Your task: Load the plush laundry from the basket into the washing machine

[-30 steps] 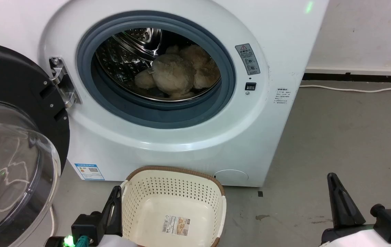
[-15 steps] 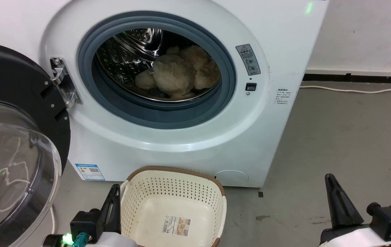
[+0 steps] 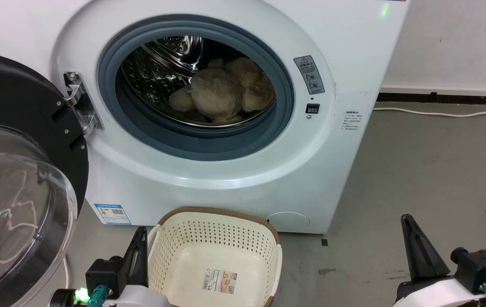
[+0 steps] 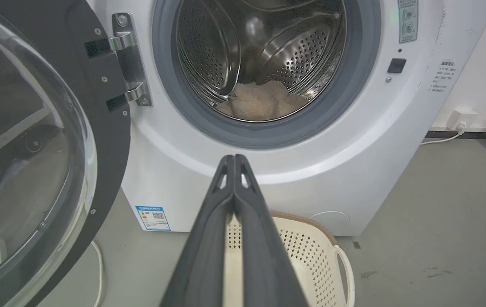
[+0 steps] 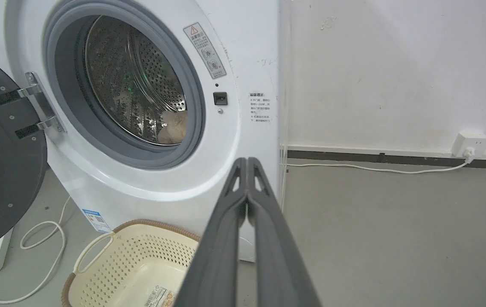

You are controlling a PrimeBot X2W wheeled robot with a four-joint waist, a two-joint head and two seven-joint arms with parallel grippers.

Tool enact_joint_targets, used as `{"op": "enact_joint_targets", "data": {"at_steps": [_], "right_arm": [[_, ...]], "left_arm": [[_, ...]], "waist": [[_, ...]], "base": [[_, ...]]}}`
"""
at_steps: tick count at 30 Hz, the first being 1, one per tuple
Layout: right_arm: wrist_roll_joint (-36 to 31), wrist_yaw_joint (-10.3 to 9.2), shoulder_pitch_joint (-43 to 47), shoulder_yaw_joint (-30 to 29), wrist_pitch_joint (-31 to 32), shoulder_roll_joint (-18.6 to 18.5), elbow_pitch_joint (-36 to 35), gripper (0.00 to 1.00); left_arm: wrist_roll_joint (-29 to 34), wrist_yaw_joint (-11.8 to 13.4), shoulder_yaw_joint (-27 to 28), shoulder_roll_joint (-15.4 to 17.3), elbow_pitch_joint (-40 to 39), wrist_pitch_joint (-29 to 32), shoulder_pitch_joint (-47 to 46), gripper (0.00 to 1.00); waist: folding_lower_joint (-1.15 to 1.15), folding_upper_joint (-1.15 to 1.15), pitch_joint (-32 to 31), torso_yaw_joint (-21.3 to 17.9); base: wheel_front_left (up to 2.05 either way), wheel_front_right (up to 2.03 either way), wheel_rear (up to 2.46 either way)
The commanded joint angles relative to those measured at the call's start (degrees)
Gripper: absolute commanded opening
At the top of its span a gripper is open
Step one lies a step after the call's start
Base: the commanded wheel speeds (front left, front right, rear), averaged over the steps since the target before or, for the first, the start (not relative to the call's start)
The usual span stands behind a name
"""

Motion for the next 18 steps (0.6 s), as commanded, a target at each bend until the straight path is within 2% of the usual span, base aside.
{"op": "enact_joint_targets", "data": {"at_steps": [1,18], "right_arm": [[-0.5,0.02,-0.9,0.1,0.3,0.1,0.1,0.0],[-2.6,0.03,-1.6,0.1,2.3,0.1,0.2,0.0]], "left_arm": [[0.5,-0.3,0.2,-0.2,-0.5,0.5,-0.8,0.0],[1.5,-0.7,1.0,-0.3,-1.7,2.4,-1.2,0.0]], "waist": [[0.0,0.0,0.0,0.0],[0.0,0.0,-0.2,0.1]], "base": [[0.0,0.0,0.0],[0.0,0.0,0.0]]}}
